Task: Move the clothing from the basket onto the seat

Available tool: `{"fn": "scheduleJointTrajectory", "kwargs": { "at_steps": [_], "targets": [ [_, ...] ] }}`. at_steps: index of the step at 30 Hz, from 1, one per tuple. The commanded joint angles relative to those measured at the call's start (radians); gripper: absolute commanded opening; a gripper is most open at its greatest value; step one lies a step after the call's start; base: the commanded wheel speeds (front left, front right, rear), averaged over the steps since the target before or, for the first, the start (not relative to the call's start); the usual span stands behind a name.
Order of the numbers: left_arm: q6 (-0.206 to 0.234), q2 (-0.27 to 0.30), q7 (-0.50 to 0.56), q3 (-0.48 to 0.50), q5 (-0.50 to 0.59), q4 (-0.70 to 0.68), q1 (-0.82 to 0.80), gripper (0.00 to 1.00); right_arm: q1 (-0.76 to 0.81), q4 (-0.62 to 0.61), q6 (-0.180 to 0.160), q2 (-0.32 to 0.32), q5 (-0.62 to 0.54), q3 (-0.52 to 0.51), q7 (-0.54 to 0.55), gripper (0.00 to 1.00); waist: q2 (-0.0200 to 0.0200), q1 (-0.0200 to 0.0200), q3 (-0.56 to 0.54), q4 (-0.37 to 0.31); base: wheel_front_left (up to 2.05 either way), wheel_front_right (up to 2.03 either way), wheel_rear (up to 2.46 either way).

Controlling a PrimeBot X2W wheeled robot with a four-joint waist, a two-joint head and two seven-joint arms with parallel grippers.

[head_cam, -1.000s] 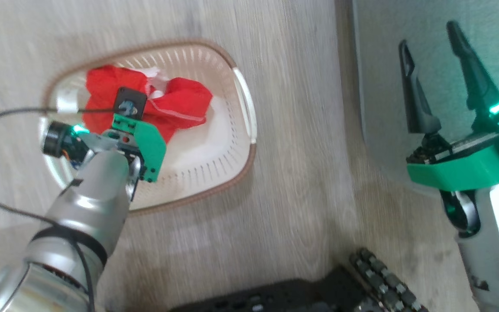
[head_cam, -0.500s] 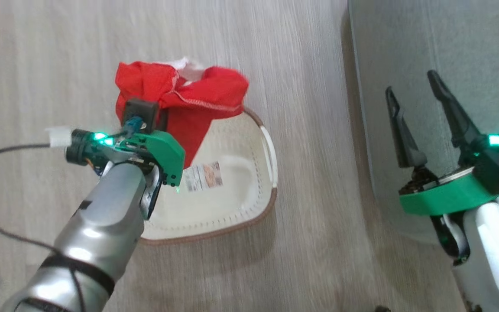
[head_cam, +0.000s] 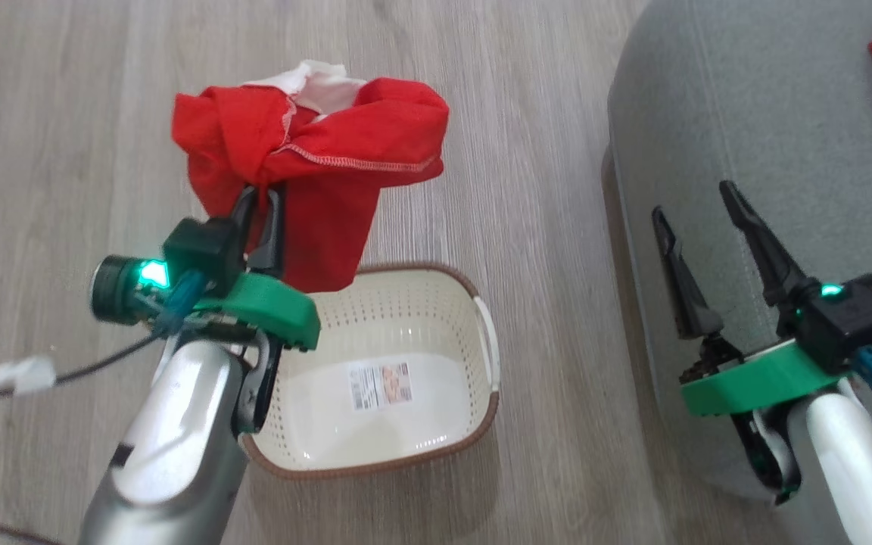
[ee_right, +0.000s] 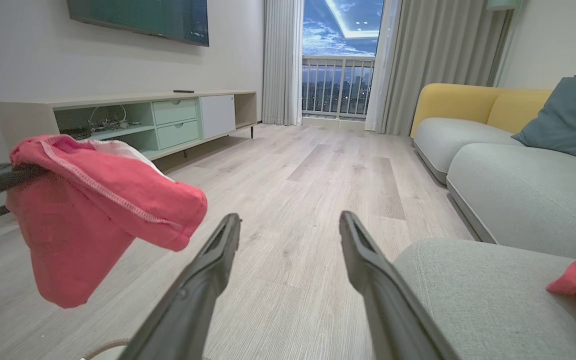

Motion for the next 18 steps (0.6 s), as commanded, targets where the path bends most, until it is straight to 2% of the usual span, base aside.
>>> {"fn": "scheduleJointTrajectory", "kwargs": {
  "at_steps": [1,9,14,18],
  "targets": [
    [-0.005,0.008,-0.012,0.053,0.015,-0.061,-0.012,0.0,0.004,-0.028,0.0,0.004,-0.012,0.015,0.001,1.0,-0.0001,0.0002,-0.029,0.004,0.0,0.0,0.0],
    [-0.059,-0.035,-0.013,0.172,0.087,-0.314,0.107,0.0,0.028,-0.029,0.0,0.013,-0.018,0.025,0.001,1.0,-0.0001,0.0002,-0.083,-0.008,0.0,0.0,0.0],
    [-0.091,-0.052,-0.013,0.2,0.118,-0.397,0.163,0.0,0.045,-0.03,0.0,0.022,-0.019,0.017,0.001,1.0,-0.0001,0.0002,-0.105,-0.014,0.0,0.0,0.0],
    [-0.098,-0.061,-0.013,0.209,0.123,-0.414,0.207,0.0,0.065,-0.029,0.0,0.028,-0.019,0.007,0.001,1.0,-0.0001,0.0002,-0.122,-0.013,0.0,0.0,0.0]
  ]
}}
